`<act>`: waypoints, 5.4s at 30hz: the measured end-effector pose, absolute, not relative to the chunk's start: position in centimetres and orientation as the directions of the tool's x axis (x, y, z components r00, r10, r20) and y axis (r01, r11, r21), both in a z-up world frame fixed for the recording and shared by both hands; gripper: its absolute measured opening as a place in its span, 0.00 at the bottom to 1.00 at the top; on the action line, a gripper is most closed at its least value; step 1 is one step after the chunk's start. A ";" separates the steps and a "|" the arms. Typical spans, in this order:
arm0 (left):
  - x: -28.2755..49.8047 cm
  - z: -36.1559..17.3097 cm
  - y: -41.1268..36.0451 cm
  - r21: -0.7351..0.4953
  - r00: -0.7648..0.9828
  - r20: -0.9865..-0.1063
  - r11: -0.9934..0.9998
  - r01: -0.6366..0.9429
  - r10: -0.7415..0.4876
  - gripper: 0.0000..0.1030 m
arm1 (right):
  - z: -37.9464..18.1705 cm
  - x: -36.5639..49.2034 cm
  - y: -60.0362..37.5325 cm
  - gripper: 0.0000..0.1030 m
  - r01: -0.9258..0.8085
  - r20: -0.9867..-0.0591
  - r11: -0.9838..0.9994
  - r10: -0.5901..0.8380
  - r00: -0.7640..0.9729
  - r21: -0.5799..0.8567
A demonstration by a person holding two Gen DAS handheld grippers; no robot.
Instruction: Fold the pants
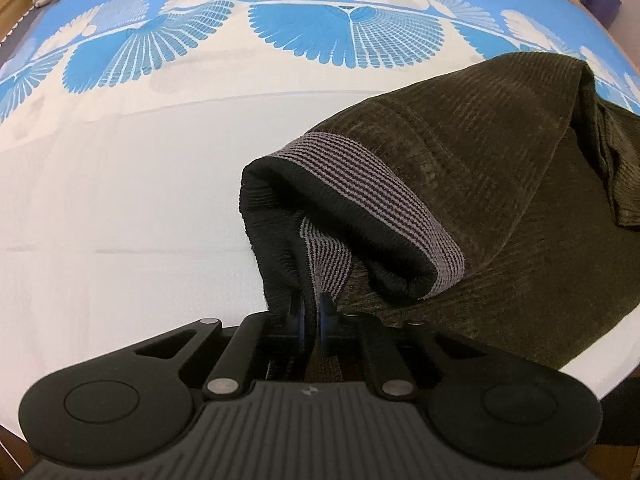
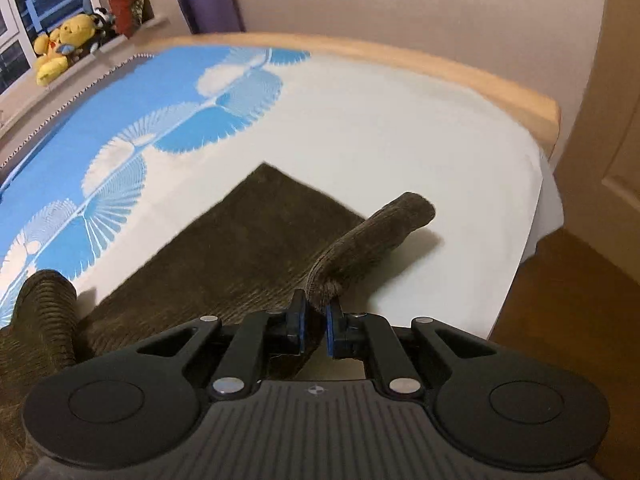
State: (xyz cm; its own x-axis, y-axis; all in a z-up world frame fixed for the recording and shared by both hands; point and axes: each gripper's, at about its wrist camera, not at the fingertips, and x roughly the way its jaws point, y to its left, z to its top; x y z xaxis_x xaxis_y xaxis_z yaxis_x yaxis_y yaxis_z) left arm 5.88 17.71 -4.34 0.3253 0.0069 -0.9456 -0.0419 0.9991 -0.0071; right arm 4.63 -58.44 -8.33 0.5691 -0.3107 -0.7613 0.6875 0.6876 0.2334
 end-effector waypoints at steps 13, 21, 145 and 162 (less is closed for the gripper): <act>4.4 -3.2 18.2 0.028 0.314 -0.949 0.999 -0.016 0.032 0.17 | -10.0 6.5 -59.2 0.17 0.729 -0.883 0.684 -0.326 0.338 0.027; 4.7 0.1 17.6 -0.021 0.445 -0.896 0.999 -0.033 -0.004 0.31 | -5.1 7.2 -55.0 0.28 0.599 -0.661 0.790 -0.521 0.541 -0.132; 27.0 -3.8 22.4 0.107 0.408 -0.869 0.912 -0.397 0.280 0.05 | 0.3 24.1 -54.1 0.07 0.463 -0.292 0.582 -0.367 0.883 0.668; 27.5 -5.0 23.9 0.201 0.307 -0.880 0.870 -0.451 0.362 0.43 | -9.3 30.2 -58.7 0.39 0.669 -0.734 0.562 -0.153 0.662 0.487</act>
State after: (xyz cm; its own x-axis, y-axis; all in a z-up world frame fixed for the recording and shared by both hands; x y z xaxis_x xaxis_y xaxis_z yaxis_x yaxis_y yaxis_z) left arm 27.55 23.95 -5.03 0.3067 0.3621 -0.8802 -0.4510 0.8697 0.2006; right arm 30.21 -58.70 -9.28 0.6621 -0.1529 -0.7337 0.6689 0.5620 0.4865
